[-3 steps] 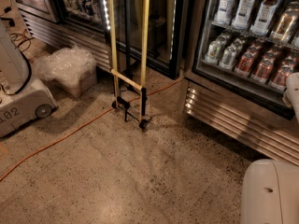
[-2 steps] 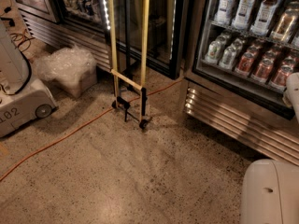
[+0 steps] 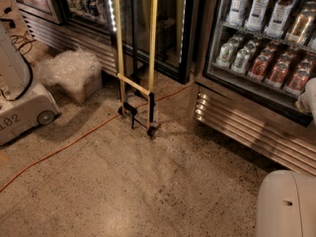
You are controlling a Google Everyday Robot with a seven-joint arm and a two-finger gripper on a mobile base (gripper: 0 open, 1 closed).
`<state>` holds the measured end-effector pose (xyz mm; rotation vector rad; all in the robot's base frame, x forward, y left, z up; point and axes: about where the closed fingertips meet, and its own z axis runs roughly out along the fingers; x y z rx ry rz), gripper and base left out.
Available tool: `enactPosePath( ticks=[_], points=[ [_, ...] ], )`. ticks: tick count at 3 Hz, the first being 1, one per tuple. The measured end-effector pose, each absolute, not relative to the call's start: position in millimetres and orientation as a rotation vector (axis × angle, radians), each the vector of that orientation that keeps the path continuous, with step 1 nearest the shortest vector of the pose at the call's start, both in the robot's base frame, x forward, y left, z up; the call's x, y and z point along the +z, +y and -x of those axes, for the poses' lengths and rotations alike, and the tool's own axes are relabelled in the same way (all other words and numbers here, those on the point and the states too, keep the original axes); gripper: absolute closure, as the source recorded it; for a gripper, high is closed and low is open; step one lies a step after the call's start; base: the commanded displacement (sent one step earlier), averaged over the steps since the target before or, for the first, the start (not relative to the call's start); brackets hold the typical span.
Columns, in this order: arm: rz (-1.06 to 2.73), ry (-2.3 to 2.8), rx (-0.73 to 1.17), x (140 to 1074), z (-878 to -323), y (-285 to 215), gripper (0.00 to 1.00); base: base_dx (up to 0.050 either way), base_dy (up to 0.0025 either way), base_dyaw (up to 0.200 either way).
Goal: Close left fridge door
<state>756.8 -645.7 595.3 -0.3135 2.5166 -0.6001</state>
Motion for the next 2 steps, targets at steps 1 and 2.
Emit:
enactPosePath(
  ticks=[1, 2],
  points=[
    [0.258, 2.425, -0.535, 603, -777, -637, 1.00, 0.000, 0.00000, 0.000],
    [0.205, 2.337, -0.507, 614, -796, -631, 1.00, 0.000, 0.00000, 0.000]
  ],
)
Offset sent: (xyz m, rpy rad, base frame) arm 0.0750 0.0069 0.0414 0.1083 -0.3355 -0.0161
